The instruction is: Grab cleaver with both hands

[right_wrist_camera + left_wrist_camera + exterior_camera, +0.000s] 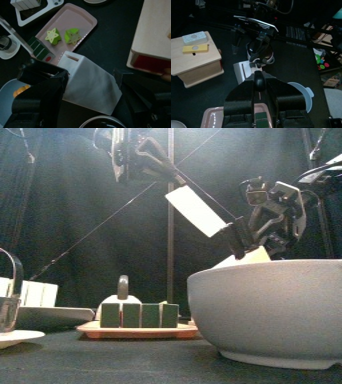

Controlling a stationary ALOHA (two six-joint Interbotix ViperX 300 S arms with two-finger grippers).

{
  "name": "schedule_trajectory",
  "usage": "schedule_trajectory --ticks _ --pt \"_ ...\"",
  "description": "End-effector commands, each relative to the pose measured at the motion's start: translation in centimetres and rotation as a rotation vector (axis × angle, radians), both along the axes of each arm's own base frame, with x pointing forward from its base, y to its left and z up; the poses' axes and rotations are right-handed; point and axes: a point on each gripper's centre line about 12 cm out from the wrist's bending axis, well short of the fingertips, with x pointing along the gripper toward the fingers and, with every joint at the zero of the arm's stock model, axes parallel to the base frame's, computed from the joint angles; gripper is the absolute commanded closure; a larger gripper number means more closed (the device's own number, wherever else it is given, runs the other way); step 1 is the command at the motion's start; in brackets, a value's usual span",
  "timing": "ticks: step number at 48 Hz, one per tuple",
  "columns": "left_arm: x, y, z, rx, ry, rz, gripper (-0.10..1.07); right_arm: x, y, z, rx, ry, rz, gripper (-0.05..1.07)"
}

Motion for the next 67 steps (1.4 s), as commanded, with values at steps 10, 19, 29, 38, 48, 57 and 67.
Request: schedule_trajectory --ticks 10,19,29,38,48,57,67 --pt "-0.9 -2.8 2.0 -0.030 -0.194 -0.184 0.53 -0.5 0.7 3.0 -0.030 -0.108 0.036 0.01" --pt "-1.7 -4.0 1.0 -0.071 -0.284 -0.298 0.54 -1.6 2.2 4.7 -0.032 -0.187 0.093 0.01" --pt "-2.3 -4.5 -0.8 0.002 -0.336 -0.392 0.54 -2.0 5.0 7.2 -0.006 -0.297 0.214 0.01" --pt "-2.5 -4.7 -1.5 0.074 -0.404 -0.415 0.54 -1.5 5.8 7.9 0.041 -0.317 0.231 0.01" --pt "-3.0 -3.7 -3.2 0.131 -0.484 -0.320 0.54 -0.8 6.5 7.8 0.120 -0.322 0.235 0.01" --pt "-4.5 -3.5 -4.6 0.162 -0.568 -0.218 0.54 -0.3 7.1 9.0 0.243 -0.341 0.196 0.01" --pt "-5.1 -4.1 -5.3 0.168 -0.571 -0.187 0.54 -0.1 6.7 8.9 0.317 -0.239 0.078 0.01"
